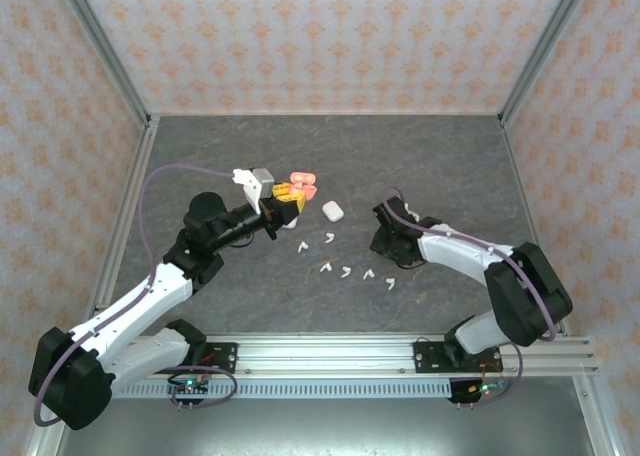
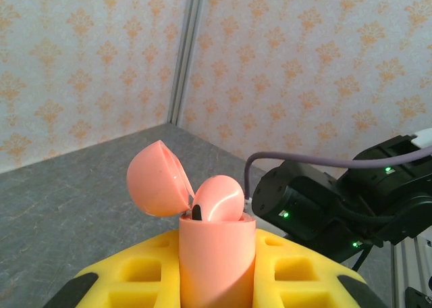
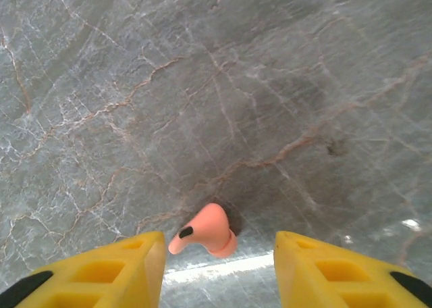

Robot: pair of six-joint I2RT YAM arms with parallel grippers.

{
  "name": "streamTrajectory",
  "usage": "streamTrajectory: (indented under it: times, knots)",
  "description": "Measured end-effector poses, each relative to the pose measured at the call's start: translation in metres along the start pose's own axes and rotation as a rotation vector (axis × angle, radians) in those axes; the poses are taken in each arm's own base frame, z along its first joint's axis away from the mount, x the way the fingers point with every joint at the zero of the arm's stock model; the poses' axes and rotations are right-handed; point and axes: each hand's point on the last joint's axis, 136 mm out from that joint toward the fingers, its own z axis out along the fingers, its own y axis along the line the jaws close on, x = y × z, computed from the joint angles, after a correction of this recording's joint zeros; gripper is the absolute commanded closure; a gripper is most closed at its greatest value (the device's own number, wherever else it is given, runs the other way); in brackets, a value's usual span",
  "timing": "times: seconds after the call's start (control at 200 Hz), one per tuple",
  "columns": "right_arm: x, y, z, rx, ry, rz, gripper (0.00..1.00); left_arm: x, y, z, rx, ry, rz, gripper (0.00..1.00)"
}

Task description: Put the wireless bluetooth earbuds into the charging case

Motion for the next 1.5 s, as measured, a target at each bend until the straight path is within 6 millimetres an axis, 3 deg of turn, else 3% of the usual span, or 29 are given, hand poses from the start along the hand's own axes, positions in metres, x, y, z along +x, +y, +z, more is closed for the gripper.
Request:
streamTrajectory:
  times: [0.23, 0.405, 0.856, 0.966, 1.321, 1.501]
  knots:
    - [-0.003, 0.011, 0.009, -0.04, -0.003, 0.036, 0.56, 0.0, 0.0, 0.0, 0.0, 0.0, 0.0, 1.0]
    - [0.0, 0.009, 0.015, -0.024, 0.009, 0.038, 0.61, 0.0, 0.0, 0.0, 0.0, 0.0, 0.0, 1.0]
    - [0.001, 0.002, 0.015, 0.007, 0.016, 0.037, 0.84, 0.0, 0.001, 0.0, -0.006, -0.001, 0.0, 1.0]
    - [0.002, 0.003, 0.012, -0.006, 0.018, 0.035, 0.85, 0.0, 0.001, 0.0, -0.007, -0.001, 0.0, 1.0]
    - [-0.015, 0.022, -0.015, -0.142, -0.079, 0.024, 0.85, 0.0, 0.002, 0.0, -0.008, 0.001, -0.003, 1.0]
    - [-0.039, 0.051, -0.056, -0.312, -0.204, -0.003, 0.85, 0.006, 0.004, 0.003, -0.01, 0.015, -0.02, 1.0]
